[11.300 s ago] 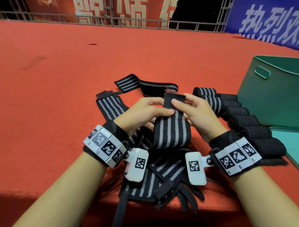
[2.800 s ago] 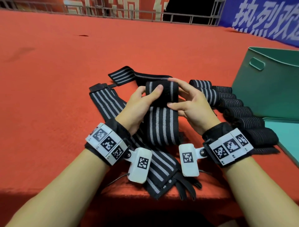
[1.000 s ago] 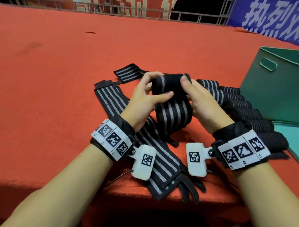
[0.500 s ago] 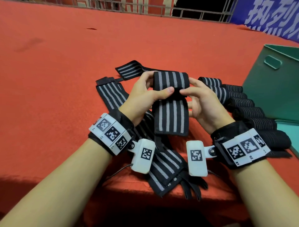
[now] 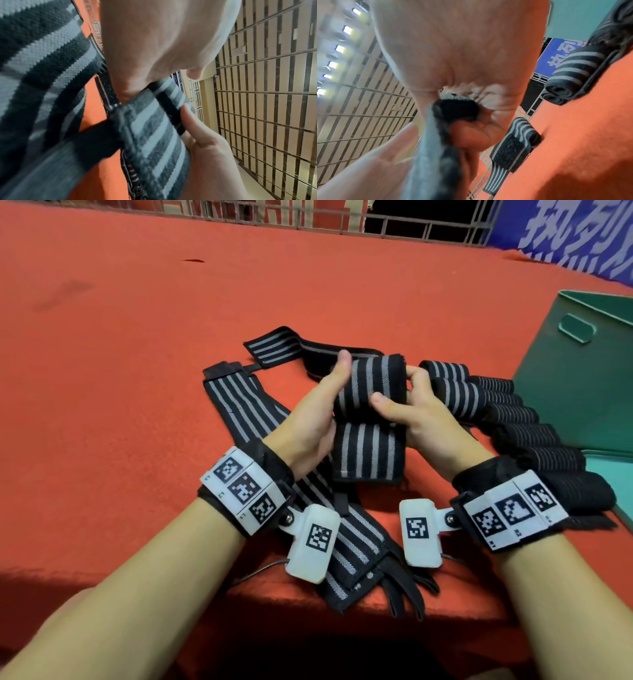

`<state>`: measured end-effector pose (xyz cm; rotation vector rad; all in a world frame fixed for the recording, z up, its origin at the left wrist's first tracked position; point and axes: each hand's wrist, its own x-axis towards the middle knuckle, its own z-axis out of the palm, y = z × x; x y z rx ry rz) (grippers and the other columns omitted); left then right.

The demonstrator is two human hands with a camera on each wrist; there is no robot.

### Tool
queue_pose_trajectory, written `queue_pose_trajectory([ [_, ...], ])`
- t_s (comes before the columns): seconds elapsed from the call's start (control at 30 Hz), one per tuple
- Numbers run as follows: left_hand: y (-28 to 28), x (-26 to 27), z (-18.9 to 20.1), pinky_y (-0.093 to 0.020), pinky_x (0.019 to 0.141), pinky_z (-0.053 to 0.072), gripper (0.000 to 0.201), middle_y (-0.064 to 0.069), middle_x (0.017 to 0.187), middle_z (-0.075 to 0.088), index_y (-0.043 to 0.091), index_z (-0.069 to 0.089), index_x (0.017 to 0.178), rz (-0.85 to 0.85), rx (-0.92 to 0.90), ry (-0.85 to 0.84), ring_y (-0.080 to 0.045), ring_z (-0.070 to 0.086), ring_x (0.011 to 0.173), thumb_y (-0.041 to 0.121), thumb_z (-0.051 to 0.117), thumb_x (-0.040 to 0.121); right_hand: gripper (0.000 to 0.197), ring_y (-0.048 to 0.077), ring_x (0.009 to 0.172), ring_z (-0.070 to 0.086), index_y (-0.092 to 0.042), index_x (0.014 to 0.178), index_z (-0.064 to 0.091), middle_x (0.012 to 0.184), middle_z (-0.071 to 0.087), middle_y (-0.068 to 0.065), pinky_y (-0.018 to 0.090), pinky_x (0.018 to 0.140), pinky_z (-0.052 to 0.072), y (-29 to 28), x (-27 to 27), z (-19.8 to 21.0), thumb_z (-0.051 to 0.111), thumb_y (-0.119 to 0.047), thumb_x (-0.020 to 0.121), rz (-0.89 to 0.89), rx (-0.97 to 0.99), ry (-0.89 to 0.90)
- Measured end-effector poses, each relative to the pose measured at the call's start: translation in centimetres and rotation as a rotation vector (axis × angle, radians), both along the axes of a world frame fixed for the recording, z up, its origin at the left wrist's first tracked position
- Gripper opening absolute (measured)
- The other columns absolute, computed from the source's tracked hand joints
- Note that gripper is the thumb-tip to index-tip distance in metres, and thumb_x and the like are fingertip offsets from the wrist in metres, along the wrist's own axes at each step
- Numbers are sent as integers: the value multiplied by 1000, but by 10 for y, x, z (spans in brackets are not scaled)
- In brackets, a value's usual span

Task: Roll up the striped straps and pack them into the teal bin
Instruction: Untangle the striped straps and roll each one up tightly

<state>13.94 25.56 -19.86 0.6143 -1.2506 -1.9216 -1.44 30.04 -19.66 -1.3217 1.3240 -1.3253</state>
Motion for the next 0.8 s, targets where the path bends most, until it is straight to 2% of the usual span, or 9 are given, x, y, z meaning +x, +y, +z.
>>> queue_pose_trajectory([
  [0.1,-10,7,-2,-55,104,52,72,-9,125,73,20,66,133,-39,-4,-155,-29,70,116,74,32,98,46,19,97,68,-26,133,42,118,64,4,41,67,56,3,-7,0,64,-5,98,104,-20,82],
  [0.17,-15,9,-1,-50,96,57,69,-4,117,76,29,70,127,-39,-22,-313,-28,74,106,80,38,92,50,17,95,65,-29,129,45,119,60,6,39,64,55,5,-9,-1,64,3,96,136,-67,126],
  [0.27,-16,13,3,-41,81,62,52,-6,114,76,20,68,126,-66,18,-280,-28,76,90,61,59,95,56,17,96,61,-31,122,50,118,59,0,34,73,53,6,-13,-1,63,13,89,142,-128,167],
  [0.37,-11,13,7,-34,65,61,22,-6,100,71,16,65,115,-21,24,-118,-23,72,76,30,63,99,63,26,92,56,-27,121,55,115,61,-3,47,81,48,4,-12,4,55,14,73,96,-103,110],
  [0.47,-13,11,6,-32,66,60,33,-6,104,72,14,63,127,82,11,-36,-21,72,85,12,68,94,64,29,111,60,-18,136,54,130,61,10,51,95,52,1,-13,4,55,-6,73,105,24,-285],
  [0.57,-13,9,3,-35,80,60,44,-16,118,73,14,62,131,97,-41,-10,-25,73,100,1,71,90,51,27,116,68,-9,137,59,131,68,16,39,83,60,3,-13,1,69,-36,95,75,111,-275],
  [0.67,-12,8,-1,-40,94,59,53,-18,125,71,18,62,133,97,-79,-43,-29,71,114,-4,73,86,33,27,110,73,-8,118,71,117,75,14,33,80,62,4,-17,-2,66,-32,96,52,105,-233],
  [0.73,-10,7,0,-38,95,58,58,-13,124,72,20,59,137,99,-58,-57,-26,71,114,-3,74,86,34,27,111,72,-6,119,70,118,75,14,31,80,62,5,-22,-1,69,-26,92,55,86,-256],
  [0.8,-9,6,2,-37,97,58,49,-9,123,73,16,59,138,82,-24,-60,-26,71,113,6,69,91,38,28,112,71,-4,124,68,120,74,14,33,82,62,5,-26,3,71,-19,89,47,71,-277],
])
